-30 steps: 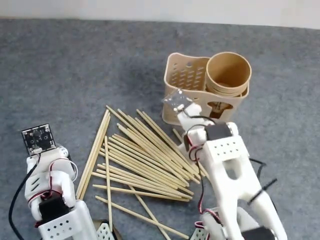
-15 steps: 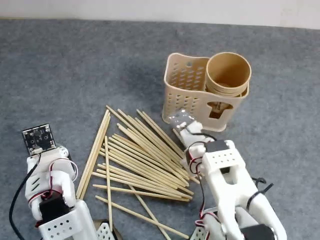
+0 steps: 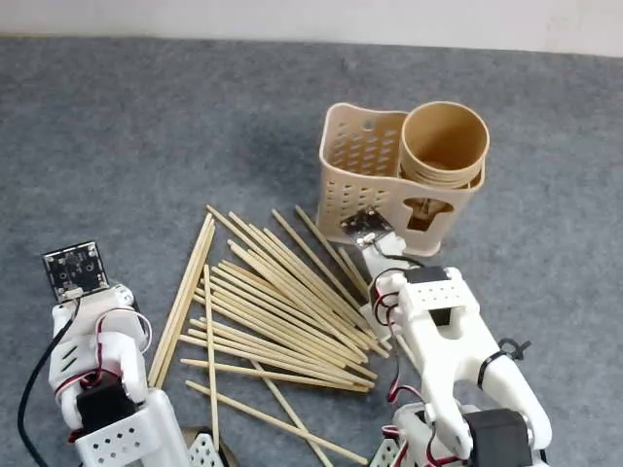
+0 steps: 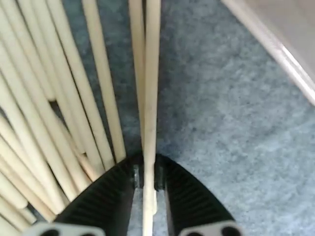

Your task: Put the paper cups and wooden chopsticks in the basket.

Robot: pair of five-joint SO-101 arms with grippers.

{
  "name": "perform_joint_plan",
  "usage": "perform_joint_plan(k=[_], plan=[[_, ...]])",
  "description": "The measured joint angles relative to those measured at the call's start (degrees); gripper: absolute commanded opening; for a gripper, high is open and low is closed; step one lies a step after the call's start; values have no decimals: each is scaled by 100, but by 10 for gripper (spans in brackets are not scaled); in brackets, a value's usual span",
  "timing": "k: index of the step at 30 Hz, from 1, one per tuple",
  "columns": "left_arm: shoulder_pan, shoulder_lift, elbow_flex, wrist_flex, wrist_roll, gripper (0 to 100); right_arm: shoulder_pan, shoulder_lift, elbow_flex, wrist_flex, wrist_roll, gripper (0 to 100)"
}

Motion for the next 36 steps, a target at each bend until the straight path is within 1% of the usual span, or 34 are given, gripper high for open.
perform_joint_plan(k=[8, 11, 17, 21, 26, 31, 36], plan=[[0, 0, 0, 0, 0, 5, 0, 0, 0, 9, 0, 5], [0, 0, 0, 0, 0, 5, -44, -53, -79, 220, 0, 5], [0, 0, 0, 0, 0, 5, -475, -1222, -70, 1064, -9, 5], [0, 0, 0, 0, 0, 5, -738, -2189, -70, 1266, -9, 5], [0, 0, 0, 0, 0, 5, -774, -3059, -62, 1301, -35, 5], [0, 0, 0, 0, 0, 5, -914, -3613, -264, 1301, -738, 5], [0, 0, 0, 0, 0, 5, -1160, -3886, -879, 1301, -1503, 5]])
